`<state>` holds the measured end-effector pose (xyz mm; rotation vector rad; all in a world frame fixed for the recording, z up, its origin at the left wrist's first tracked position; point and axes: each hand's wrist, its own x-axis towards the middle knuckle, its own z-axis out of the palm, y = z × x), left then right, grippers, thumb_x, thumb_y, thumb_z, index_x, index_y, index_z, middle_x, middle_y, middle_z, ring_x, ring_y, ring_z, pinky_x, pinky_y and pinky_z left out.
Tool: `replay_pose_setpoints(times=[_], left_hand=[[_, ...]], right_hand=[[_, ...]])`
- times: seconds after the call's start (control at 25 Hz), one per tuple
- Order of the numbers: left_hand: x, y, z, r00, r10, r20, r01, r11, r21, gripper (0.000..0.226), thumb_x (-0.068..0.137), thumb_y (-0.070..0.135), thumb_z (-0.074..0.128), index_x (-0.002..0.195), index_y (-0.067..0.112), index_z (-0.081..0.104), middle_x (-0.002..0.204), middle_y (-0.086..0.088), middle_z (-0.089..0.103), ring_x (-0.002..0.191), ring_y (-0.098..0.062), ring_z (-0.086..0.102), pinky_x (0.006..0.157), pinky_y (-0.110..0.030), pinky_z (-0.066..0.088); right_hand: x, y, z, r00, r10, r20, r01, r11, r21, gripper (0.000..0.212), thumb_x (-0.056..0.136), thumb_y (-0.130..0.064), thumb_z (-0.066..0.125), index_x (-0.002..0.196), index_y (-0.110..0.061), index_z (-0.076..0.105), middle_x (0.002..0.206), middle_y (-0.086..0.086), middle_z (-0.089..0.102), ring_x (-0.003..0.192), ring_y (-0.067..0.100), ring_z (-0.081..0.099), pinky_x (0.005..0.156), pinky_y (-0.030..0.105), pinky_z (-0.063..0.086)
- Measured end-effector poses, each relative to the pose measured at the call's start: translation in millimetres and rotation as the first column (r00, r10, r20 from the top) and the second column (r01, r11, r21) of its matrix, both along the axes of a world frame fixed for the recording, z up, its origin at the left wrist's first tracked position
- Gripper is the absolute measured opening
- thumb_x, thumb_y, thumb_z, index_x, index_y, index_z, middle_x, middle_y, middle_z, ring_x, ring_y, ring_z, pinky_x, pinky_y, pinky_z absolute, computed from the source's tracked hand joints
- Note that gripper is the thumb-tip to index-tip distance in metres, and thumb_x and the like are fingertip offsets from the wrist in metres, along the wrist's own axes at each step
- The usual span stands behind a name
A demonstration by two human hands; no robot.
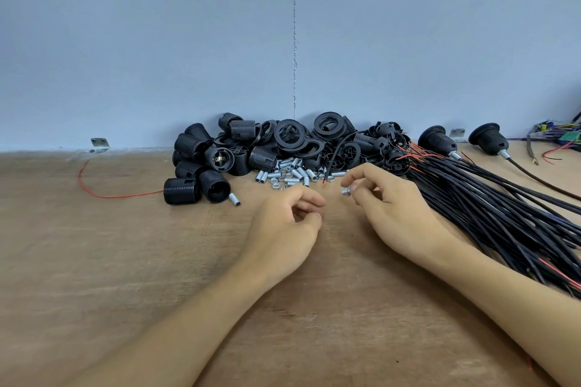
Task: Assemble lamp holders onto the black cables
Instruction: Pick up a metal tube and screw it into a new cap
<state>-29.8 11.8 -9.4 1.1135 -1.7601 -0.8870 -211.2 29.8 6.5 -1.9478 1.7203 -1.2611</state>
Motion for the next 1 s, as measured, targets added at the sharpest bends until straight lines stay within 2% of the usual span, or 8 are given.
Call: replay_pose_setpoints(times=[0.16, 0.32, 0.44, 0.56, 0.68, 0.84, 0.92, 1.0], left_hand=[[-5.5, 2.4, -3.0, 0.986, -0.036, 0.165, 0.053, 0.994, -0.098, 0.025, 0.087, 0.005, 0.064, 0.086, 0.029, 0.071, 0.078, 0.016, 0.068, 0.078, 0.005, 0.062, 0.068, -0.007, 0.043], [-7.6, 8.2, -2.2, 0.948, 0.041, 0.316, 0.057, 0.955, -0.293, 0.017, 0.085, 0.01, 0.063, 0.086, 0.026, 0.069, 0.076, 0.017, 0.06, 0.076, -0.002, 0.058, 0.066, -0.012, 0.039], [-5.2, 11.4, -0.8, 0.905, 0.195, 0.378, -0.039, 0.923, -0.383, 0.013, 0.086, 0.016, 0.063, 0.095, 0.025, 0.067, 0.09, 0.015, 0.058, 0.092, -0.009, 0.055, 0.079, -0.023, 0.04], [2.2, 7.4, 0.7, 0.785, 0.378, 0.49, -0.186, 0.899, -0.396, 0.026, 0.089, 0.031, 0.061, 0.116, 0.029, 0.062, 0.114, 0.011, 0.055, 0.119, -0.014, 0.045, 0.1, -0.033, 0.03], [9.2, -3.9, 5.0, 0.727, 0.382, 0.57, -0.233, 0.919, -0.318, 0.035, 0.094, 0.041, 0.057, 0.126, 0.029, 0.056, 0.128, 0.005, 0.052, 0.131, -0.02, 0.04, 0.116, -0.05, 0.026], [11.3, -13.5, 2.9, 0.791, 0.317, 0.523, -0.204, 0.943, -0.263, 0.032, 0.094, 0.039, 0.059, 0.123, 0.023, 0.059, 0.122, 0.002, 0.055, 0.12, -0.02, 0.049, 0.11, -0.045, 0.035], [12.7, -17.9, -0.3, 0.831, 0.282, 0.479, -0.169, 0.949, -0.265, 0.03, 0.094, 0.036, 0.061, 0.12, 0.022, 0.06, 0.117, 0.004, 0.053, 0.107, -0.016, 0.052, 0.092, -0.032, 0.041], [13.4, -23.6, -0.4, 0.858, 0.215, 0.466, -0.109, 0.964, -0.243, 0.03, 0.094, 0.035, 0.063, 0.121, 0.022, 0.062, 0.114, 0.008, 0.049, 0.1, -0.01, 0.049, 0.082, -0.023, 0.035]], right_hand=[[-0.7, -2.5, 2.5, 0.998, -0.037, -0.056, 0.038, 0.999, 0.015, 0.024, 0.098, -0.013, 0.05, 0.1, -0.03, 0.068, 0.064, -0.03, 0.059, 0.064, -0.011, 0.052, 0.06, 0.007, 0.036], [0.9, -3.4, -0.3, 0.999, 0.012, -0.039, -0.01, 0.999, 0.047, 0.021, 0.096, -0.016, 0.056, 0.11, -0.03, 0.064, 0.066, -0.013, 0.06, 0.064, 0.002, 0.054, 0.062, 0.014, 0.039], [2.5, -0.9, -1.0, 0.996, 0.056, -0.069, -0.055, 0.998, 0.015, 0.021, 0.097, -0.021, 0.06, 0.115, -0.031, 0.062, 0.073, -0.013, 0.063, 0.061, 0.008, 0.056, 0.069, 0.026, 0.046], [2.5, -2.2, -2.6, 0.996, 0.061, -0.061, -0.06, 0.998, 0.021, 0.023, 0.096, -0.022, 0.062, 0.117, -0.03, 0.061, 0.077, -0.011, 0.066, 0.063, 0.013, 0.059, 0.073, 0.035, 0.052], [2.2, -2.4, -4.3, 0.995, 0.076, -0.063, -0.074, 0.997, 0.029, 0.023, 0.095, -0.022, 0.063, 0.117, -0.03, 0.061, 0.078, -0.01, 0.067, 0.067, 0.015, 0.061, 0.074, 0.04, 0.053], [2.1, -2.2, -5.2, 0.993, 0.086, -0.077, -0.084, 0.996, 0.026, 0.023, 0.095, -0.022, 0.064, 0.116, -0.029, 0.062, 0.077, -0.013, 0.067, 0.072, 0.015, 0.064, 0.074, 0.036, 0.053], [2.7, -2.3, -5.2, 0.991, 0.093, -0.099, -0.091, 0.995, 0.028, 0.023, 0.095, -0.022, 0.064, 0.116, -0.03, 0.061, 0.078, -0.016, 0.067, 0.072, 0.011, 0.064, 0.073, 0.03, 0.05], [3.2, -2.2, -4.8, 0.989, 0.099, -0.114, -0.096, 0.995, 0.028, 0.023, 0.095, -0.02, 0.064, 0.115, -0.031, 0.062, 0.078, -0.017, 0.067, 0.072, 0.009, 0.062, 0.071, 0.025, 0.047]])
